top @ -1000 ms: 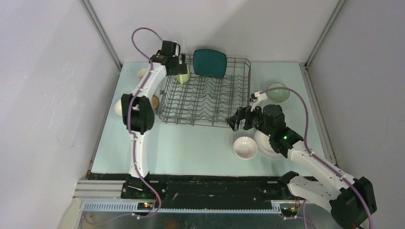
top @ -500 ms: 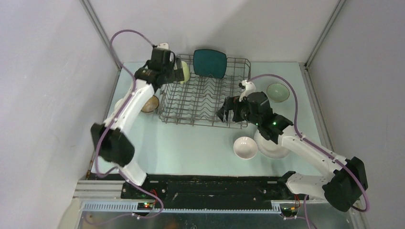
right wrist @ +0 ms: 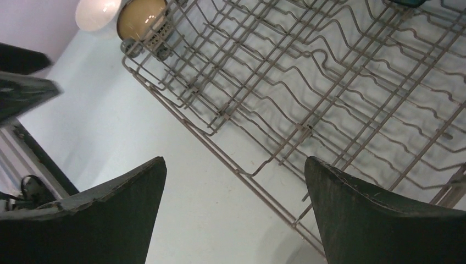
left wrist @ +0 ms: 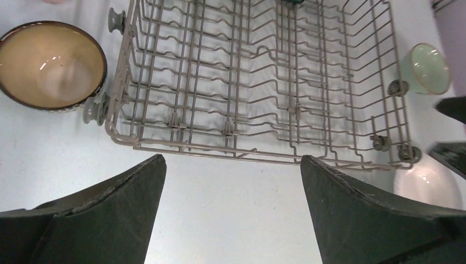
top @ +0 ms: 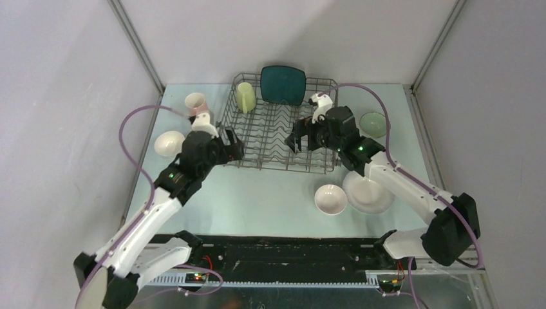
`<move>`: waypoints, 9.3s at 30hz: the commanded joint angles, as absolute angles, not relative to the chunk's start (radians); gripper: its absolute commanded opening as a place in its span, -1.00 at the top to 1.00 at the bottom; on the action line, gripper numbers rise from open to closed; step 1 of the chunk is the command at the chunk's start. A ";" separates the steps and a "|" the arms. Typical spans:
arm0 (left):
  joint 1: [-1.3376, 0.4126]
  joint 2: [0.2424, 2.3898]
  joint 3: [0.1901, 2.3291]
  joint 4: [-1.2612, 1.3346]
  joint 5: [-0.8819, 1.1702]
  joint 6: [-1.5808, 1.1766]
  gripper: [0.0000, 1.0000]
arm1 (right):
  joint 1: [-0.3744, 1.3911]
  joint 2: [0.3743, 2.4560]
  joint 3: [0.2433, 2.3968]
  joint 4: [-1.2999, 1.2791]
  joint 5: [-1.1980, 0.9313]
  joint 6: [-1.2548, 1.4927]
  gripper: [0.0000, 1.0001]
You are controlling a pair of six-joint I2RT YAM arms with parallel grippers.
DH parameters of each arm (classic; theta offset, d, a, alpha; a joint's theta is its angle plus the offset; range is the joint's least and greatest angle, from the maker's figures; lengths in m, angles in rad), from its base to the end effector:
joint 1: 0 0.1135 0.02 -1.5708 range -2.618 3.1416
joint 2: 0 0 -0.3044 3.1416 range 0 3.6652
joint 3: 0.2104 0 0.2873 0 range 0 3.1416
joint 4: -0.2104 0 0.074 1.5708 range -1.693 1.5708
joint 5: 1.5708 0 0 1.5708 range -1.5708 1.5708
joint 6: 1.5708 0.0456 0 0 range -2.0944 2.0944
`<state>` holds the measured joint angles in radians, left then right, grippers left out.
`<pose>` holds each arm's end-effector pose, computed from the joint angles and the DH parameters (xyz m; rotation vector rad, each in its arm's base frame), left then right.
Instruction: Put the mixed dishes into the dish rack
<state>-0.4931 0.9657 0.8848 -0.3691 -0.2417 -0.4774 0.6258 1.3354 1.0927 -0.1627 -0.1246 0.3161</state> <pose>0.2150 -0.1032 0.3495 -0.1381 2.0221 -0.3744 0.2769 0.2071 0.3532 -0.3986 2.0085 0.7255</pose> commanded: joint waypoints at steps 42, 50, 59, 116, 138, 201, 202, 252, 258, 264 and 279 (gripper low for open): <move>-0.144 0.701 0.791 -0.595 0.003 -0.439 -0.99 | 0.711 1.943 1.675 -0.605 -0.463 -0.412 -0.60; -0.144 0.694 0.774 -0.582 0.019 -0.444 -0.99 | 0.750 1.954 1.624 -0.584 -0.432 -0.382 -0.47; -0.144 0.697 0.754 -0.561 0.061 -0.440 -0.99 | 0.770 1.922 1.485 -0.404 -0.328 -0.352 -0.07; -0.144 0.763 0.775 -0.537 0.140 -0.444 -0.99 | 0.789 1.344 1.112 -0.254 -0.098 -0.009 -0.67; -0.155 0.736 0.743 -0.481 0.284 -0.417 -0.94 | 1.087 0.892 0.833 -0.835 0.334 0.799 -0.99; -0.244 0.716 0.743 -0.488 0.253 -0.383 -0.92 | 0.841 1.049 0.949 0.130 -0.567 0.837 1.00; -0.260 0.698 0.738 -0.473 0.245 -0.382 -0.92 | 0.830 1.046 0.954 0.154 -0.560 0.840 1.00; -0.868 1.060 0.464 1.003 -0.008 0.230 -0.99 | 0.620 1.075 0.787 0.615 -0.236 1.240 1.00; -0.870 1.072 0.500 0.971 0.019 0.244 -0.99 | 0.640 1.094 0.788 0.641 -0.242 1.253 1.00; -0.877 1.076 0.538 0.913 0.026 0.295 -0.99 | 0.658 1.106 0.788 0.641 -0.232 1.257 1.00; -0.881 1.065 0.582 0.820 0.076 0.332 -0.34 | 0.683 1.125 0.787 0.648 -0.224 1.257 1.00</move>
<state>-0.8742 1.0748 0.5369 0.8330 0.0410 0.2993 0.6731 1.1297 0.7803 0.5766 -0.2390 1.2507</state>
